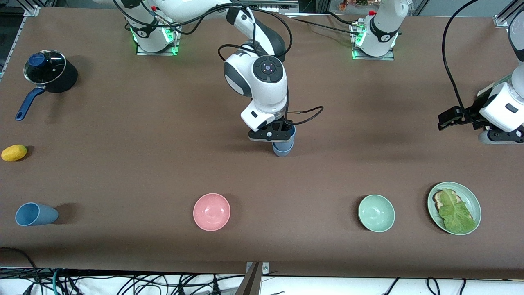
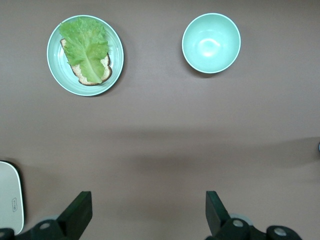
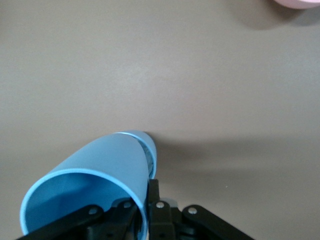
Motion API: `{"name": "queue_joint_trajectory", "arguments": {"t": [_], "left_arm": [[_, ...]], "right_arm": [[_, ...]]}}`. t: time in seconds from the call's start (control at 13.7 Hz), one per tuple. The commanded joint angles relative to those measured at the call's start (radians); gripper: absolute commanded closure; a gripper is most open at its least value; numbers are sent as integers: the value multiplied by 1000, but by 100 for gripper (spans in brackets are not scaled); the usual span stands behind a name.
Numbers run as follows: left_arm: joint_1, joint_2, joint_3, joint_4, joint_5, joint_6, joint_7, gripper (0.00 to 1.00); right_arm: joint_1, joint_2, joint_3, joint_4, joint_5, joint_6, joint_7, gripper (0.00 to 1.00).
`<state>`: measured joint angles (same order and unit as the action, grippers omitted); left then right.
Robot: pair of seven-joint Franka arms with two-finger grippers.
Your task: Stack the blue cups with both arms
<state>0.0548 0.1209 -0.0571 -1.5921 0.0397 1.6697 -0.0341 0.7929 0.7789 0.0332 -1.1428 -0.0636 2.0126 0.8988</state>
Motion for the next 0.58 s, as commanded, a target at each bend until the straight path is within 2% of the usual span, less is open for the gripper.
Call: {"name": "queue_joint_trajectory", "arguments": {"t": [0.0,0.07,0.22,0.29,0.44,0.51], "left_arm": [[4,-7,-6,3,8,-8,7,0],[4,-9,-6,3,8,-8,5,0],[5,-7,-6,1,8,-8,6,0],[5,-7,-6,1,8,-8,8,0],[7,-7,-3,1,8,-8,8,0],[7,-7,-1,1,8,-8,16,0]], "right_arm": [[6,2,-3,-2,-24,5,-12,100],[6,2,-3,-2,-24,6,-12,100],[6,3,-3,-2,-21,6,-12,90],[5,2,-3,0,-19,6,-14,78],[2,2,-3,6,-16,8,-18,46],[-1,2,-3,6,-15,12,-20,38]]}}
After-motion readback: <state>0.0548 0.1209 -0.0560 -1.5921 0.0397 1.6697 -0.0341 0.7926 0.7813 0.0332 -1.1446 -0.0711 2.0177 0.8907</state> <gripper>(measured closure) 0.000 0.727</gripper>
